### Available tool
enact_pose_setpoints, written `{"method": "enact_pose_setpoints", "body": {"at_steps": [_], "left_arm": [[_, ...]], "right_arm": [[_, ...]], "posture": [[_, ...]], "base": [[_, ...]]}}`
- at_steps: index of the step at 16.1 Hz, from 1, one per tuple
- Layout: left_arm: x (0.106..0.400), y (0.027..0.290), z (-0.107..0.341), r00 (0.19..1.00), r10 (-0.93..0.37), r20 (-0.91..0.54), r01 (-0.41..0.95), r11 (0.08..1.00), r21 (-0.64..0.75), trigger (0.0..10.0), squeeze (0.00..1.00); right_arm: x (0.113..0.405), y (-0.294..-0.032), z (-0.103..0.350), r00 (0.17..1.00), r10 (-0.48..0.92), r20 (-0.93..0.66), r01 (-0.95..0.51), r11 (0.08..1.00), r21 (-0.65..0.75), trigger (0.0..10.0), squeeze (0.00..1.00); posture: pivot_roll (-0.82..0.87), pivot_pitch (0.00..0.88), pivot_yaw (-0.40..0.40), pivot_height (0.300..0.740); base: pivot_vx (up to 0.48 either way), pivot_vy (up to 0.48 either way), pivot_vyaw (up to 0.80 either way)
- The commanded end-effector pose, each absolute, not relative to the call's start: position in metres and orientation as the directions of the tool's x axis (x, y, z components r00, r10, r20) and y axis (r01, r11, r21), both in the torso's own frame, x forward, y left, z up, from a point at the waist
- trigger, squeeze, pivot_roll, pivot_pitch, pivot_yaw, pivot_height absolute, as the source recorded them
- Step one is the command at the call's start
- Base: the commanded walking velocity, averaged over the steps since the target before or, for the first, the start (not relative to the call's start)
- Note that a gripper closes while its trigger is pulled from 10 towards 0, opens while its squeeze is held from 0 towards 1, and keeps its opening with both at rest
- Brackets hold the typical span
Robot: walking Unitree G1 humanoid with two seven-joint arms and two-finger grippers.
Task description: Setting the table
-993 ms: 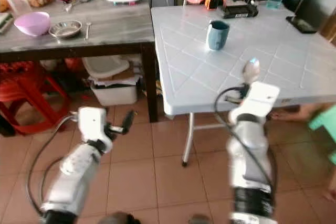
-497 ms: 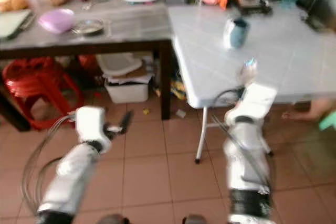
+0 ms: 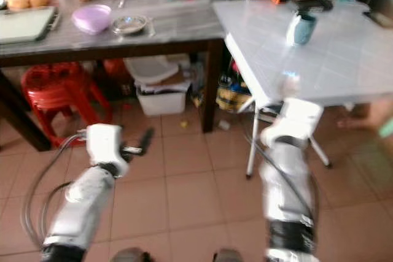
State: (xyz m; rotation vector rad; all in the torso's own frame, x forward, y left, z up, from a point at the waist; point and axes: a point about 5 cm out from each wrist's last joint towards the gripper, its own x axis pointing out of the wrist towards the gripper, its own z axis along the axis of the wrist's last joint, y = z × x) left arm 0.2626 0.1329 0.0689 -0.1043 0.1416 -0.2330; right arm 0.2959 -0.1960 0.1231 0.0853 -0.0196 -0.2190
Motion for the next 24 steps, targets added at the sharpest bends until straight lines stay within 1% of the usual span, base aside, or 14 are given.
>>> {"method": "enact_pose_setpoints", "body": {"at_steps": [1, 4, 7, 11, 14, 24], "left_arm": [[0.2653, 0.1273, 0.0743, 0.962, -0.250, -0.106, 0.237, 0.964, -0.118, 10.0, 0.00], [0.2640, 0.1274, 0.0799, 0.963, -0.260, -0.065, 0.255, 0.964, -0.079, 10.0, 0.00], [0.2642, 0.1270, 0.0819, 0.958, -0.283, -0.048, 0.277, 0.954, -0.111, 10.0, 0.00], [0.2624, 0.1240, 0.0824, 0.952, -0.303, -0.040, 0.296, 0.948, -0.119, 10.0, 0.00], [0.2621, 0.1231, 0.0821, 0.952, -0.305, -0.039, 0.299, 0.947, -0.117, 10.0, 0.00], [0.2623, 0.1228, 0.0807, 0.952, -0.304, -0.045, 0.297, 0.948, -0.117, 10.0, 0.00]], "right_arm": [[0.2968, -0.2035, 0.1320, 0.972, -0.232, 0.045, 0.228, 0.970, 0.079, 10.0, 0.00], [0.2970, -0.2022, 0.1353, 0.974, -0.215, 0.067, 0.212, 0.976, 0.047, 10.0, 0.00], [0.2969, -0.2016, 0.1352, 0.974, -0.217, 0.066, 0.214, 0.976, 0.043, 10.0, 0.00], [0.2957, -0.2019, 0.1348, 0.975, -0.215, 0.063, 0.212, 0.976, 0.045, 10.0, 0.00], [0.2957, -0.2023, 0.1343, 0.975, -0.213, 0.061, 0.210, 0.977, 0.045, 10.0, 0.00], [0.2951, -0.2020, 0.1333, 0.976, -0.210, 0.056, 0.208, 0.977, 0.048, 10.0, 0.00]], "posture": [[-0.03, 0.000, 0.031, 0.740], [-0.03, 0.000, 0.030, 0.740], [-0.04, 0.000, 0.032, 0.740], [-0.04, 0.000, 0.033, 0.740], [-0.04, 0.000, 0.031, 0.740], [-0.04, 0.000, 0.030, 0.740]], "base": [[0.000, 0.405, 0.00], [0.000, 0.092, 0.00], [0.000, 0.000, 0.35], [0.340, 0.000, 0.79], [0.339, 0.000, 0.47], [0.317, 0.000, 0.00]]}}
